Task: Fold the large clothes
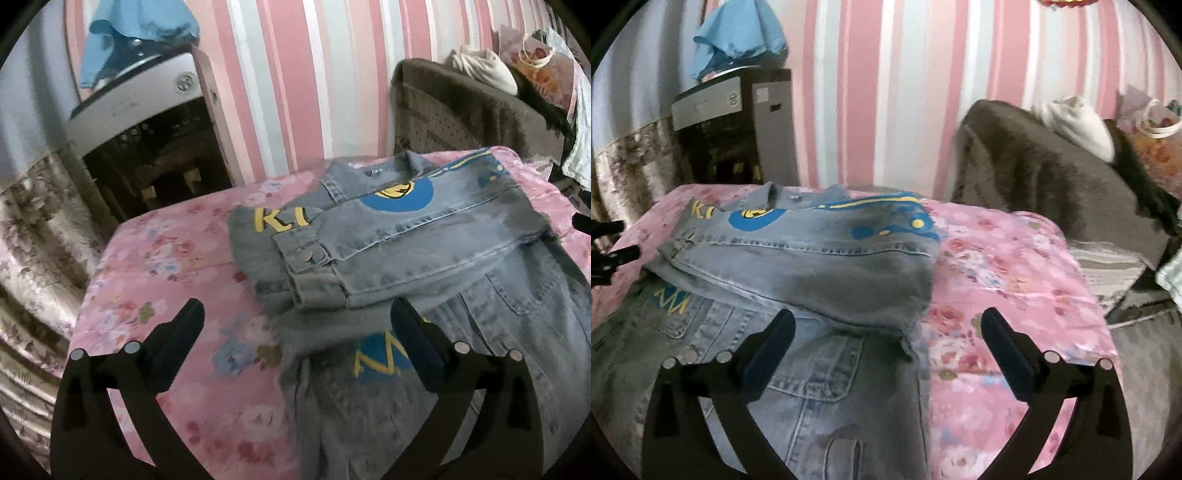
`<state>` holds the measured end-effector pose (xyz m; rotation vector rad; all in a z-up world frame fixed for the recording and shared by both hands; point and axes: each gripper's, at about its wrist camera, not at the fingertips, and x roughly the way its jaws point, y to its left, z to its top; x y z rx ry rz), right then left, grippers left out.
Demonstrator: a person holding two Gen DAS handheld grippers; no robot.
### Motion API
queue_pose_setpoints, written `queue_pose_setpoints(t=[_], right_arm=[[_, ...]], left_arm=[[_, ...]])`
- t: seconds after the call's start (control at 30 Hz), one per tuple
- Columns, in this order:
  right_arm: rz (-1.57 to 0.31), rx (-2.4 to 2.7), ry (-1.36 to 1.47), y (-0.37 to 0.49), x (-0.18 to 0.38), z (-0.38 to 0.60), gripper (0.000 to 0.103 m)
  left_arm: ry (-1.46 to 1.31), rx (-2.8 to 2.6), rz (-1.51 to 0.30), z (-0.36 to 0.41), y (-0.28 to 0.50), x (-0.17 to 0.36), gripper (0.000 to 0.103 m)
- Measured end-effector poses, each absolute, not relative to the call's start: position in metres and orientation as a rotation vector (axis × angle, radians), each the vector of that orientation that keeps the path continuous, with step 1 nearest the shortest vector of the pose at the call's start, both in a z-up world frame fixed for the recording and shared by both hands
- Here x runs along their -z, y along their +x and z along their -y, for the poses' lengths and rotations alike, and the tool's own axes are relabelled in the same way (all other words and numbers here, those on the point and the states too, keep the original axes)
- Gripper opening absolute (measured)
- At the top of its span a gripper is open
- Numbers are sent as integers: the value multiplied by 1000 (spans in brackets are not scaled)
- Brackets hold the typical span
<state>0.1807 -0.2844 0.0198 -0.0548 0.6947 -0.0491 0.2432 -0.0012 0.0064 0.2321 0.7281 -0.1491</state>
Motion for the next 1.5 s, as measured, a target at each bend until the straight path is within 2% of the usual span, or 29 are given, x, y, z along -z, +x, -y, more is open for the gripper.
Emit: queue_pose_setpoints(t=[0.33,0.5,0.73,1.0,1.07,1.13,1.2,1.23,1.27,1.3,1.43,1.5], right_arm=[[-645,124,-47,125,-40,270,101],[-620,106,-16,88,-44,266,101],[-700,84,88,33,-10,286,101],[-784,88,146,-1,23,303,100],[-814,73,162,-1,31,307,89],[-874,17,218,4,43,309,56],[-918,-32,249,9,53,305,40],[-912,-23,218,9,55,300,38],[-886,-38,187,8,51,296,29],[-857,-56,185,5,44,295,15],[-660,29,143,-27,-9,309,12],[-706,32,145,-26,-8,320,12]], left_arm=[[170,78,-634,-30,168,-28,100],[111,68,-671,-41,132,-16,100],[-6,54,-742,-61,94,2,100],[8,195,-837,-36,55,32,100],[-8,269,-878,-26,54,44,100],[9,280,-905,-16,56,55,100],[21,286,-916,-7,56,61,100],[18,284,-909,-5,55,60,100],[14,291,-896,-3,53,57,100],[12,296,-880,-4,50,51,100],[16,278,-811,-16,37,23,100],[-9,280,-794,-28,33,14,100]])
